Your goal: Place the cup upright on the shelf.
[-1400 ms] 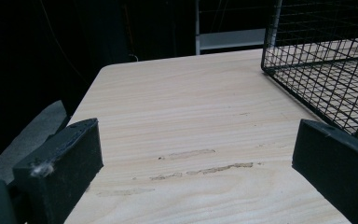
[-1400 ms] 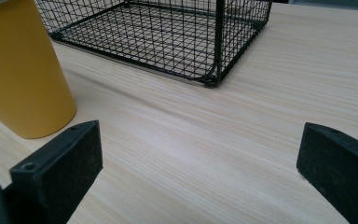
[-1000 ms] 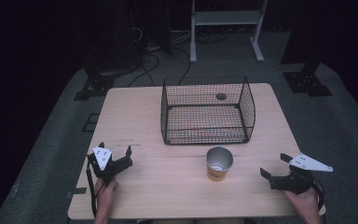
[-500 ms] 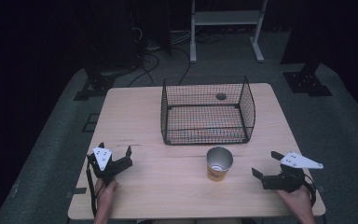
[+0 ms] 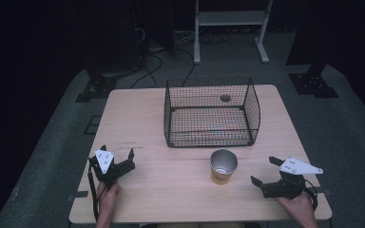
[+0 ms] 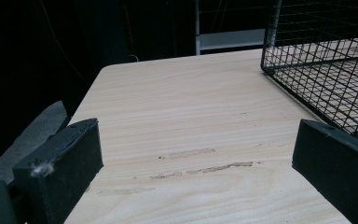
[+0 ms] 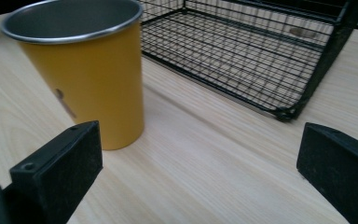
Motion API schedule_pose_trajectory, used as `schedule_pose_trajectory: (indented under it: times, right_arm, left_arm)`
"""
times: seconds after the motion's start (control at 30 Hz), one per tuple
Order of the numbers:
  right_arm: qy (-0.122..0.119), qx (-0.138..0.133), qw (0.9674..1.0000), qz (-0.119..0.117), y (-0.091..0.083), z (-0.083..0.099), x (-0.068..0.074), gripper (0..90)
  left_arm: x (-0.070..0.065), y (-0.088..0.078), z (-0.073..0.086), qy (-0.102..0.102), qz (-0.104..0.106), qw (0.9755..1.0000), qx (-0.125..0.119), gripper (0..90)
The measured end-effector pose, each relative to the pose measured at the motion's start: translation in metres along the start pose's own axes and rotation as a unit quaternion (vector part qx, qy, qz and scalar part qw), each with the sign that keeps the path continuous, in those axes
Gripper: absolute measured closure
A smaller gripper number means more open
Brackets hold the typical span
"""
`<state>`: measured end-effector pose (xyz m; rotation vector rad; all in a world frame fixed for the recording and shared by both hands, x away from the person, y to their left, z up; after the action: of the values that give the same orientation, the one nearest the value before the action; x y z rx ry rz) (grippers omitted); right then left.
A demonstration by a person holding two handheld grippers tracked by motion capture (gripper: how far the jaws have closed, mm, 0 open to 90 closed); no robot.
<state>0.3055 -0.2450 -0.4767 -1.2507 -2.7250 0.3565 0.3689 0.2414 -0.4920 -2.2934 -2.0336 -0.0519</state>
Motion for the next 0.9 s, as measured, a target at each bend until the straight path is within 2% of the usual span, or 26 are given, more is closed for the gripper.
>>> schedule_pose_trajectory:
  times: [0.5, 0.67, 0.9]
  right_arm:
    - [-0.005, 0.001, 0.9991, -0.041, 0.005, -0.002, 0.023, 0.0]
    - [-0.001, -0.002, 0.9979, -0.065, 0.013, -0.005, 0.037, 0.0]
    - [-0.011, 0.005, 0.9967, -0.08, 0.022, -0.008, 0.048, 0.0]
  left_arm:
    - [0.0, 0.0, 0.0, 0.0, 0.0, 1.0, 0.0, 0.8]
    - [0.0, 0.0, 0.0, 0.0, -0.001, 1.0, 0.0, 0.8]
    - [0.0, 0.0, 0.0, 0.0, 0.0, 1.0, 0.0, 0.8]
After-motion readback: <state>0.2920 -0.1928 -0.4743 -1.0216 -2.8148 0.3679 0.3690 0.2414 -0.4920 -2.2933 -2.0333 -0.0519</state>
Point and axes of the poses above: each handheld gripper's, and its own axes: y roughly forward along the jaws, z roughly out of its underside, x roughly to its left, the point moved 7 cm from there along y, roughly forward along the jaws, and after that the axes turned 12 degrees about -x, right-handed, at the moved point
